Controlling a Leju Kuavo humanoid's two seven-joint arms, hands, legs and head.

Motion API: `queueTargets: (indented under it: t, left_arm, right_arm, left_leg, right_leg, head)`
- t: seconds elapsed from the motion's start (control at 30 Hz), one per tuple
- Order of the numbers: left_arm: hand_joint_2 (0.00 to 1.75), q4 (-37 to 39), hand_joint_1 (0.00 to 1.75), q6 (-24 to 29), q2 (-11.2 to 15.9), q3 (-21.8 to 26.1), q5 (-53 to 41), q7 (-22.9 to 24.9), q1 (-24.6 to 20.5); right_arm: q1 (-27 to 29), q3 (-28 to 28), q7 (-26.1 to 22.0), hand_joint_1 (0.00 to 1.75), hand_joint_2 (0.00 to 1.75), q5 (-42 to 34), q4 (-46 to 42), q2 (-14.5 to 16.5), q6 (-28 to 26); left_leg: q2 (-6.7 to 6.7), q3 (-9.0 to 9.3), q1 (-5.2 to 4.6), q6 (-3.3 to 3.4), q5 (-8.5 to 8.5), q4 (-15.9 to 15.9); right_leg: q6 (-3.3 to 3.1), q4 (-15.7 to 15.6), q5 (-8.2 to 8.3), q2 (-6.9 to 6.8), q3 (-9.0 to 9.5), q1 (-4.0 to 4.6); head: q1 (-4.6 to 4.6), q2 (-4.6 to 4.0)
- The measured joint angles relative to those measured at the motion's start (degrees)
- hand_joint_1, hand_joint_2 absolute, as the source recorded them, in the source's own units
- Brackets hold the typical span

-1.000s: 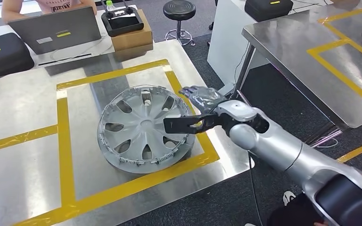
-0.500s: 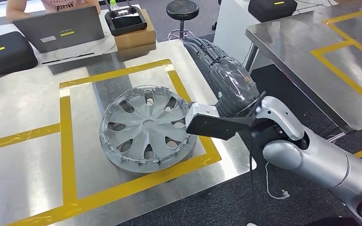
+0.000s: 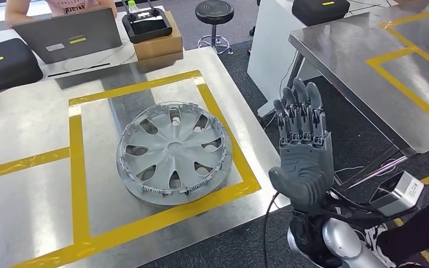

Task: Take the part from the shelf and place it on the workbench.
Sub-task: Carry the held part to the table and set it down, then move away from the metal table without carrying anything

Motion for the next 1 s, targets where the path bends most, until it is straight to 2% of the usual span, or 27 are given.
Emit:
queueTargets:
  t: [0.17, 0.27, 0.4, 0.53, 0.67, 0.73, 0.77, 0.8, 0.9, 0.93, 0.97, 1.0]
  left_arm:
    - [0.00, 0.0, 0.00, 1.2, 0.5, 0.8, 2.3, -0.3, 0.0]
    - [0.00, 0.1, 0.00, 1.7, 1.3, 1.9, 4.4, -0.5, 0.0]
    - [0.00, 0.2, 0.00, 2.1, 2.7, 3.2, 5.1, 0.9, 0.0]
    - [0.00, 0.3, 0.00, 2.7, 3.7, 3.5, 4.1, 3.0, 0.0]
    - [0.00, 0.3, 0.00, 3.5, 4.4, 3.5, 3.5, 3.5, 0.0]
    - [0.00, 0.4, 0.00, 3.7, 4.7, 3.5, 3.5, 3.5, 0.0]
    - [0.00, 0.4, 0.00, 3.7, 4.7, 3.5, 3.5, 3.5, 0.0]
    - [0.00, 0.4, 0.00, 3.8, 4.8, 3.5, 3.4, 3.5, 0.0]
    - [0.00, 0.4, 0.00, 3.8, 5.0, 3.5, 3.2, 3.6, 0.2]
    - [0.00, 0.4, 0.00, 3.8, 5.1, 3.5, 3.1, 3.6, 0.2]
    - [0.00, 0.4, 0.00, 3.8, 5.1, 3.5, 2.9, 3.6, 0.2]
    - [0.00, 0.4, 0.00, 3.7, 5.2, 3.5, 2.8, 3.6, 0.2]
  right_arm:
    - [4.0, -3.4, -0.4, 0.00, 1.75, -7.5, -0.4, 2.9, 3.6]
    - [5.9, -4.9, -2.1, 0.00, 1.75, -8.2, -0.4, 4.2, 4.6]
    - [7.7, -6.1, -2.6, 0.00, 1.75, -4.2, -2.2, 5.4, 2.2]
    - [8.8, -7.2, -1.6, 0.00, 1.75, -3.8, -4.1, 5.9, -0.3]
    - [9.2, -7.9, -1.0, 0.00, 1.75, -5.1, -4.3, 6.1, -1.1]
    - [9.3, -8.3, -0.9, 0.00, 1.75, -5.3, -4.4, 6.2, -1.2]
    - [9.3, -8.4, -0.9, 0.00, 1.75, -5.3, -4.4, 6.2, -1.2]
    - [9.3, -8.6, -0.9, 0.00, 1.75, -5.4, -4.5, 6.3, -1.2]
    - [9.4, -8.7, -0.9, 0.00, 1.75, -5.5, -4.5, 6.3, -1.3]
    - [9.5, -8.7, -0.9, 0.00, 1.75, -5.6, -4.5, 6.3, -1.3]
    - [9.5, -8.7, -0.9, 0.00, 1.75, -5.6, -4.5, 6.3, -1.3]
    - [9.5, -8.7, -0.9, 0.00, 1.75, -5.6, -4.5, 6.3, -1.3]
  left_leg:
    - [0.33, 0.07, 0.00, 0.08, -0.06, 0.0]
    - [0.34, 0.07, -0.05, 0.09, -0.07, 0.0]
    - [0.33, 0.06, -0.14, 0.16, -0.12, 0.0]
    - [0.29, 0.06, -0.30, 0.34, -0.22, 0.1]
    - [0.26, 0.07, -0.64, 0.68, -0.31, 0.1]
    - [0.33, 0.22, -0.50, 1.00, -0.18, -0.1]
    - [0.44, 0.35, -0.34, 1.19, -0.08, -0.3]
    - [0.64, 0.51, -0.18, 1.35, 0.02, -0.4]
    - [1.48, 0.62, -0.11, 1.53, 0.10, -0.5]
    - [1.71, 0.60, -0.14, 1.50, 0.07, -0.5]
    - [1.86, 0.61, -0.18, 1.47, 0.05, -0.5]
    - [1.92, 0.65, -0.26, 1.42, 0.01, -0.5]
  right_leg:
    - [-0.02, 0.0, 0.02, 0.29, -0.01, 0.00]
    - [0.02, 0.0, 0.04, 0.31, -0.02, -0.04]
    - [0.06, 0.0, 0.05, 0.34, -0.05, -0.13]
    - [0.17, 0.0, 0.02, 0.36, -0.05, -0.25]
    - [0.63, -0.1, -0.01, 0.43, -0.05, -0.62]
    - [0.99, 0.0, -0.26, 0.34, -0.08, -0.65]
    - [1.18, 0.9, -0.93, -0.14, -0.46, -0.61]
    - [1.36, 3.0, -2.27, -0.79, -1.37, -0.60]
    - [1.74, 14.3, -7.67, -2.45, -6.90, -0.71]
    - [1.72, 16.7, -8.09, -2.57, -8.20, -0.72]
    - [1.59, 17.0, -7.20, -2.62, -8.52, -0.71]
    - [1.31, 15.0, -5.21, -2.61, -7.74, -0.66]
  head:
    - [-0.04, 0.00]
    - [-0.01, 0.00]
    - [-0.04, 0.00]
    - [-0.05, 0.00]
    - [-0.11, 0.00]
    - [-0.16, 0.00]
    - [-0.03, 0.00]
    - [0.17, 0.00]
    - [0.70, 0.00]
    - [0.72, 0.00]
    - [0.73, 0.00]
    - [0.75, 0.00]
